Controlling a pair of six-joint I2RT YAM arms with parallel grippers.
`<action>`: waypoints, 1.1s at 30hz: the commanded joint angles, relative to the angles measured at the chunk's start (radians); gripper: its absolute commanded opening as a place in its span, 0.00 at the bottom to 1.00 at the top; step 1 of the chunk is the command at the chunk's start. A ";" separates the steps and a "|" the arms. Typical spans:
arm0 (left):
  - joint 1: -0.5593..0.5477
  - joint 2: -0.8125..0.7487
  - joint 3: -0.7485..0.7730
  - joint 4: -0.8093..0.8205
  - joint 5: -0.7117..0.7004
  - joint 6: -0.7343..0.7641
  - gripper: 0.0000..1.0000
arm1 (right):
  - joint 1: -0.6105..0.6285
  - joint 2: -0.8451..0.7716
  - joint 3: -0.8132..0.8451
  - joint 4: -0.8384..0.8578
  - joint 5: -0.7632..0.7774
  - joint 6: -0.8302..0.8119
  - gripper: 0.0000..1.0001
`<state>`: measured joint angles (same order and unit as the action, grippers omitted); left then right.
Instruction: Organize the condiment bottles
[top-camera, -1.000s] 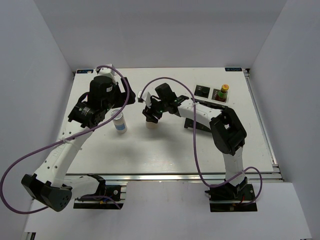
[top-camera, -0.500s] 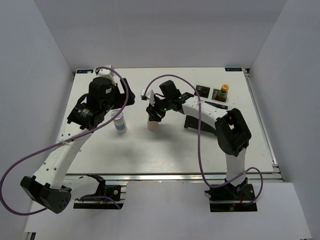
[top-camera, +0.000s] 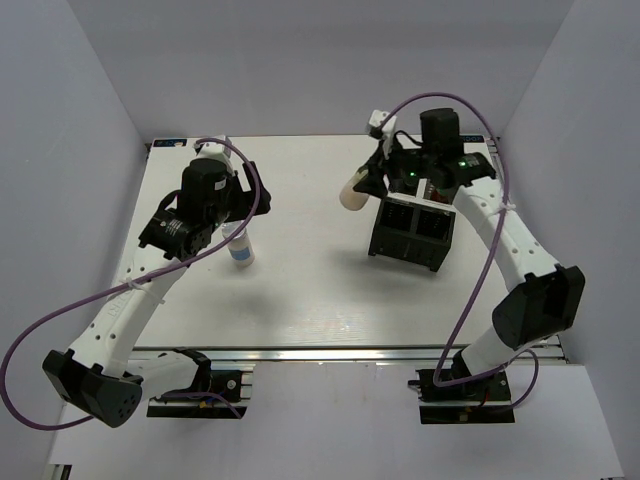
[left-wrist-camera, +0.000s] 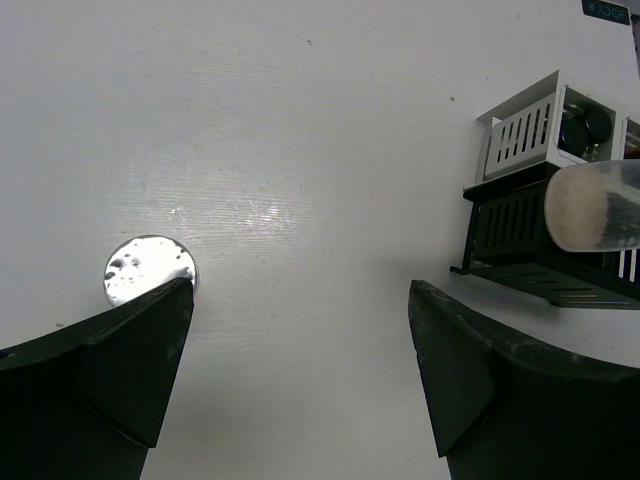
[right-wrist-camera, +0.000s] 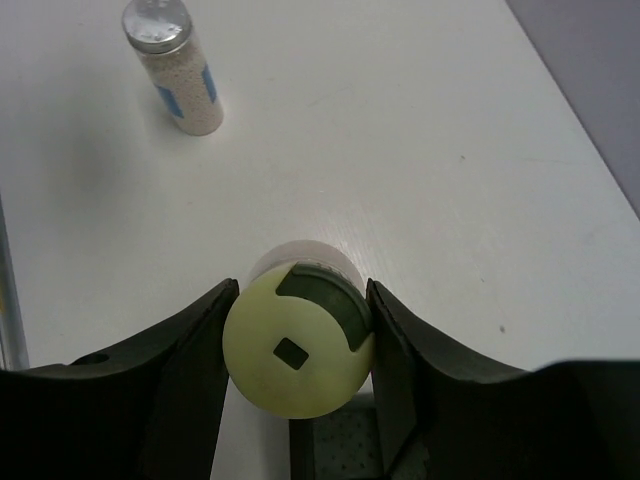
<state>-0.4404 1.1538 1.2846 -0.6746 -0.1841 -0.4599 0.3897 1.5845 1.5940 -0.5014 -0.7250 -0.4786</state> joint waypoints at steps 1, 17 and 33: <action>0.003 0.000 -0.007 0.020 0.003 0.026 0.98 | -0.072 -0.047 -0.003 -0.066 0.002 -0.011 0.00; 0.003 0.035 -0.002 0.053 0.041 0.033 0.98 | -0.172 -0.073 -0.146 -0.049 0.188 -0.064 0.00; 0.003 0.032 -0.022 0.046 0.038 0.027 0.98 | -0.186 -0.064 -0.253 -0.046 0.231 -0.098 0.28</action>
<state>-0.4404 1.2072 1.2797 -0.6422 -0.1493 -0.4343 0.2092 1.5330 1.3514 -0.5728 -0.4919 -0.5640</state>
